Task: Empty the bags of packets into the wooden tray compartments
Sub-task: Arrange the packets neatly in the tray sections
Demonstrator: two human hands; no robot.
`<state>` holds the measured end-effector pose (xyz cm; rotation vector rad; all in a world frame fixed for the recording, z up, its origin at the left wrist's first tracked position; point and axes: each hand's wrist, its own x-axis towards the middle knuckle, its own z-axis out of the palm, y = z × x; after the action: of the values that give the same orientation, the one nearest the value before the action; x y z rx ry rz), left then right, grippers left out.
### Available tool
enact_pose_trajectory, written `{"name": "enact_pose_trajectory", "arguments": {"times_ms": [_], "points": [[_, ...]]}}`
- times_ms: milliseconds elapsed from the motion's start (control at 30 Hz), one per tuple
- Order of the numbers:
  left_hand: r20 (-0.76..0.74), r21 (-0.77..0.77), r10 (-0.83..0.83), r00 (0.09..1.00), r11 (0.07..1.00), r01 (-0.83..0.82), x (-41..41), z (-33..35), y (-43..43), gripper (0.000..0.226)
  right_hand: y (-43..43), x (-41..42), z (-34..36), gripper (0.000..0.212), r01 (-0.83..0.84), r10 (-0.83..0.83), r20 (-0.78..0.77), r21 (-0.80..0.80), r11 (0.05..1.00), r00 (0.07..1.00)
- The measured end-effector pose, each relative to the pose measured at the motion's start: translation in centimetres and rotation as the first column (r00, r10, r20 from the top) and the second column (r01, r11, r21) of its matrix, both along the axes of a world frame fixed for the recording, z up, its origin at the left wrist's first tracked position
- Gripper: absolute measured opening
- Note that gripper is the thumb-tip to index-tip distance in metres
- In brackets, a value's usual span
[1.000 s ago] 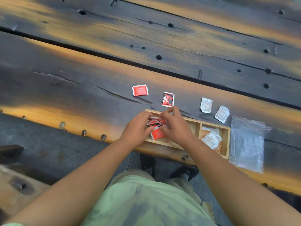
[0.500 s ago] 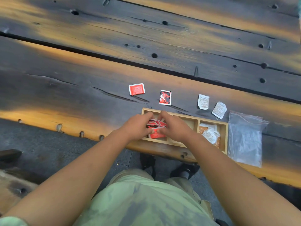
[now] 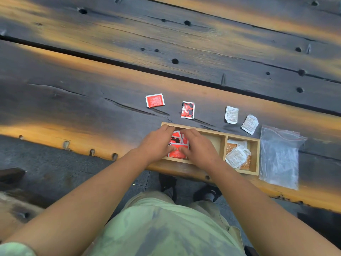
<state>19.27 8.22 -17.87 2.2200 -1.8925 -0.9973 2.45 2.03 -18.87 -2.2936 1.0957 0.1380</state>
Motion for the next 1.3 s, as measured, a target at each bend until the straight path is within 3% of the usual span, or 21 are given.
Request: {"name": "enact_pose_trajectory", "arguments": {"times_ms": [100, 267, 400, 567, 967, 1133, 1300], "points": [[-0.031, -0.006, 0.069, 0.997, 0.998, -0.069, -0.1, -0.2, 0.0, 0.05, 0.1, -0.1, -0.2, 0.051, -0.034, 0.032, -0.044, -0.039, 0.999, 0.999], [0.041, 0.023, -0.007, 0.999, 1.0, 0.006, -0.3, -0.2, -0.6, 0.05, 0.2, 0.0, -0.1, 0.058, 0.036, -0.035, -0.04, 0.007, 0.999, 0.999], [0.041, 0.027, -0.067, 0.997, 0.997, 0.066, 0.1, 0.0, -0.6, 0.048, -0.5, -0.3, 0.3, 0.057, -0.016, 0.019, -0.078, 0.039, 0.999, 0.997], [0.084, 0.027, 0.045, 0.995, 0.999, -0.047, -1.0, -0.5, 0.8, 0.048, 0.2, -0.8, -0.2, 0.043, -0.109, 0.111, -0.094, 0.028, 0.994, 0.989], [0.066, 0.059, 0.21, 0.976, 0.975, -0.214, -2.0, 0.8, 0.8, 0.05, -1.3, -1.2, 0.5, 0.043, -0.191, 0.195, -0.038, 0.086, 0.978, 0.98], [0.05, 0.099, 0.141, 0.989, 0.984, -0.146, -1.2, 1.4, 0.3, 0.051, -2.0, -1.0, 1.7, 0.037, -0.201, 0.205, -0.041, 0.088, 0.976, 0.978], [0.007, 0.078, 0.058, 0.998, 0.995, -0.058, 0.3, 1.3, 0.2, 0.044, -3.0, 1.0, 2.8, 0.024, -0.077, 0.081, -0.047, 0.076, 0.994, 0.996]]}}
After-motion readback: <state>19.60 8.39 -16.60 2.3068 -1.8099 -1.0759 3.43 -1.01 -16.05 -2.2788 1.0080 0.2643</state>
